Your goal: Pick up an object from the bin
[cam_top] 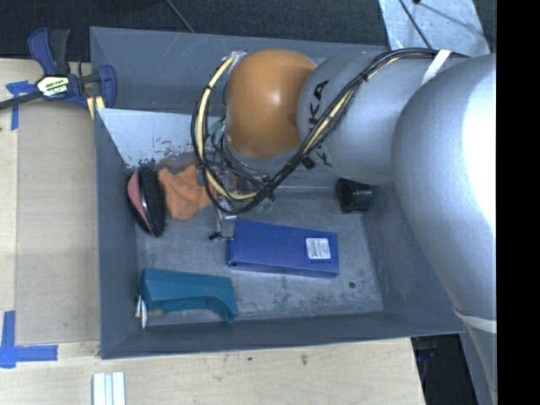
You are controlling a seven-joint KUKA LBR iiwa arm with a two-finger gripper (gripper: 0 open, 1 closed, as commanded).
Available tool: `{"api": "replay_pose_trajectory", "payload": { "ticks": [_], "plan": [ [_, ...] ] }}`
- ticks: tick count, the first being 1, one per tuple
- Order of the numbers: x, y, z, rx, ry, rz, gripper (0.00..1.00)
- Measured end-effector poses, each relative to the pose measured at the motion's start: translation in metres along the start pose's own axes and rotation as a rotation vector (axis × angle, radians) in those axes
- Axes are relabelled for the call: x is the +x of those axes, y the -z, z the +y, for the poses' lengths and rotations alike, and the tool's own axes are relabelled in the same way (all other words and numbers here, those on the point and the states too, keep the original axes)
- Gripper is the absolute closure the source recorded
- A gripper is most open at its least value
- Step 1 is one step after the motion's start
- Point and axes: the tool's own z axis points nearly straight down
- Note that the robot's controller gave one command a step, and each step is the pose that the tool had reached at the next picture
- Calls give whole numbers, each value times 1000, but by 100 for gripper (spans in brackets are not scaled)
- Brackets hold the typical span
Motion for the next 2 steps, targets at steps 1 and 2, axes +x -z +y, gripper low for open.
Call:
{"api": "replay_pose_trajectory", "payload": {
  "ticks": [1,2],
  "plan": [
    [-3,-12,-12,0,-10,-1,0],
    [-1,-22,-18,0,-70,3,0]
  ]
}}
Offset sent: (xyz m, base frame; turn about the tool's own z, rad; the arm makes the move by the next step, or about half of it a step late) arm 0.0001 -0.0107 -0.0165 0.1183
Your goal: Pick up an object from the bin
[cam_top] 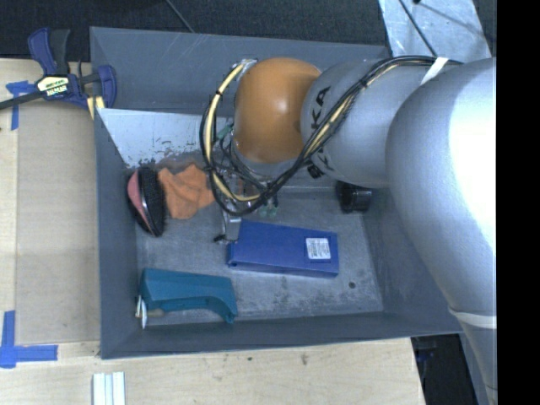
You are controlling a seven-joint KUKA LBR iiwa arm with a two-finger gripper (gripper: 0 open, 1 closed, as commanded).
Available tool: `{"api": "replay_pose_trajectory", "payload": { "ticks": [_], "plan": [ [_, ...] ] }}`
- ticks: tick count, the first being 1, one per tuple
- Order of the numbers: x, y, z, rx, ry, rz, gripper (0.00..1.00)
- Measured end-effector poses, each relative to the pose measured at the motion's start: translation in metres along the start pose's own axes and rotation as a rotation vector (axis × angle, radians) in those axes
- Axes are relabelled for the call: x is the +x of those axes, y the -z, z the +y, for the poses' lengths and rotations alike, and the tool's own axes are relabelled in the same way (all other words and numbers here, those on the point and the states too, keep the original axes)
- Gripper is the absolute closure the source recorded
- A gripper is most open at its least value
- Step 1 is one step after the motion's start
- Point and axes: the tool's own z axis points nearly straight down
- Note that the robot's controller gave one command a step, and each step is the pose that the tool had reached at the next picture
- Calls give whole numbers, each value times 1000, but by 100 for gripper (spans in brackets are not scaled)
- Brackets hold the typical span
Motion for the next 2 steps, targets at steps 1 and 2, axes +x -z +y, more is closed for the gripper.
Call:
{"api": "replay_pose_trajectory", "payload": {
  "ticks": [1,2],
  "plan": [
    [5,4,11,0,-72,1,0],
    [3,1,11,-1,-93,-2,0]
  ]
}}
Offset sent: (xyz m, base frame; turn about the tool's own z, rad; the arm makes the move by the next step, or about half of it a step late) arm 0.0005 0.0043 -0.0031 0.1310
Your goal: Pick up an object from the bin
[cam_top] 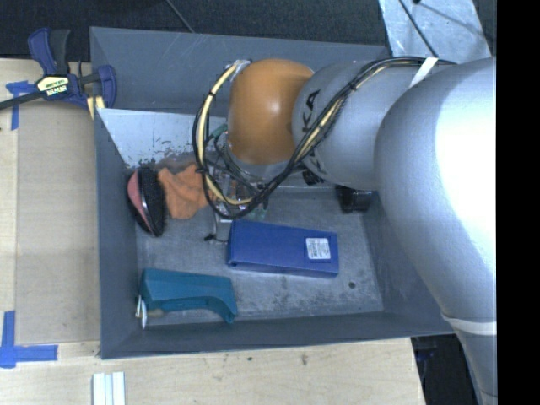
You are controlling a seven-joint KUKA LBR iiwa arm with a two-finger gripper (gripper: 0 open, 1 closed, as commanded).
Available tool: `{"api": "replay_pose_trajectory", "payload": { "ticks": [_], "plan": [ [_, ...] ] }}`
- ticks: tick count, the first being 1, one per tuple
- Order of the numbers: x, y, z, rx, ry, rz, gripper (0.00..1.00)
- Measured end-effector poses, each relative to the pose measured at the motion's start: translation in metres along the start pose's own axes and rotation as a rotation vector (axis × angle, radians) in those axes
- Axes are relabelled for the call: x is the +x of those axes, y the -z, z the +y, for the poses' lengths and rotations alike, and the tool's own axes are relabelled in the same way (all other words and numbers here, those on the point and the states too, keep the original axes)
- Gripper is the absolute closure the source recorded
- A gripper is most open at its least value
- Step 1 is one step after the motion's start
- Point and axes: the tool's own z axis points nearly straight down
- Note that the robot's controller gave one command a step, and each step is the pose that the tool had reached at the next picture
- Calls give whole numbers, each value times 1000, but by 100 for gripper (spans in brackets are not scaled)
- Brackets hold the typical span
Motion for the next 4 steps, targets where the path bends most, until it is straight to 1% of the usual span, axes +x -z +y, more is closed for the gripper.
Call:
{"api": "replay_pose_trajectory", "payload": {
  "ticks": [1,2,3,4],
  "plan": [
    [-6,-15,1,1,60,-4,0],
    [-7,-16,7,2,115,-1,0],
    [-6,-14,10,0,104,-2,0],
    [-7,-16,15,0,30,-2,0]
  ]
}}
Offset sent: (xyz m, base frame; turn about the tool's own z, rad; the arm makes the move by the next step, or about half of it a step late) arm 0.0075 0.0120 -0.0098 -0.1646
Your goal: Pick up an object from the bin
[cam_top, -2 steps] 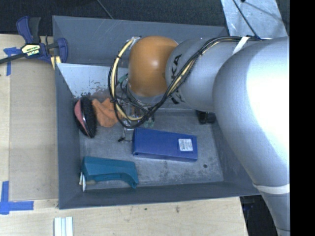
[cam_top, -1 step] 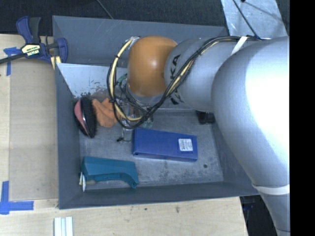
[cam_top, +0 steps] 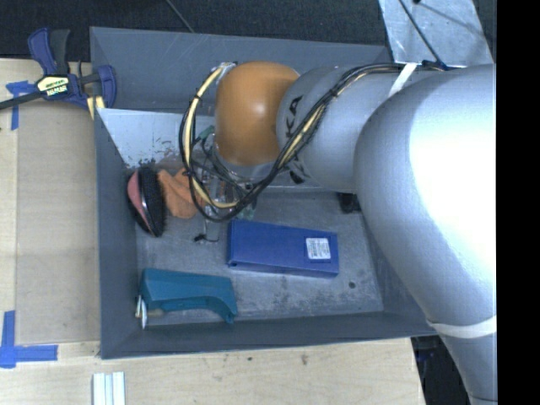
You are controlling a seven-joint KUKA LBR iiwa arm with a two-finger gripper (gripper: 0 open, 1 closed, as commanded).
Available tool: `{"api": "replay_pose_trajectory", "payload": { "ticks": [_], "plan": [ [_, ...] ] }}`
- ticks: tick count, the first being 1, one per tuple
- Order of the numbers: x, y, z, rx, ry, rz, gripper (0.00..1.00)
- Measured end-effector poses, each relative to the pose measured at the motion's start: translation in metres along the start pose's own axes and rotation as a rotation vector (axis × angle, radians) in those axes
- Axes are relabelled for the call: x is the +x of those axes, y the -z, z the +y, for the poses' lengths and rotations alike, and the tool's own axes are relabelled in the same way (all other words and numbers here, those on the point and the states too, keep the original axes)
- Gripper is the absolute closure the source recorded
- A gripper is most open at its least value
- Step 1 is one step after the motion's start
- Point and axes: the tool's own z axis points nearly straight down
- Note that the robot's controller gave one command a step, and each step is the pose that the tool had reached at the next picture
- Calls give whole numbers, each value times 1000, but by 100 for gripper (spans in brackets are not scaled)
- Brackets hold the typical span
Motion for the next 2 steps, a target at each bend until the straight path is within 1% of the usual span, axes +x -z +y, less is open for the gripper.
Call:
{"api": "replay_pose_trajectory", "payload": {
  "ticks": [1,2],
  "plan": [
    [4,-1,6,1,57,-1,0],
    [0,-2,7,0,30,0,0]
  ]
}}
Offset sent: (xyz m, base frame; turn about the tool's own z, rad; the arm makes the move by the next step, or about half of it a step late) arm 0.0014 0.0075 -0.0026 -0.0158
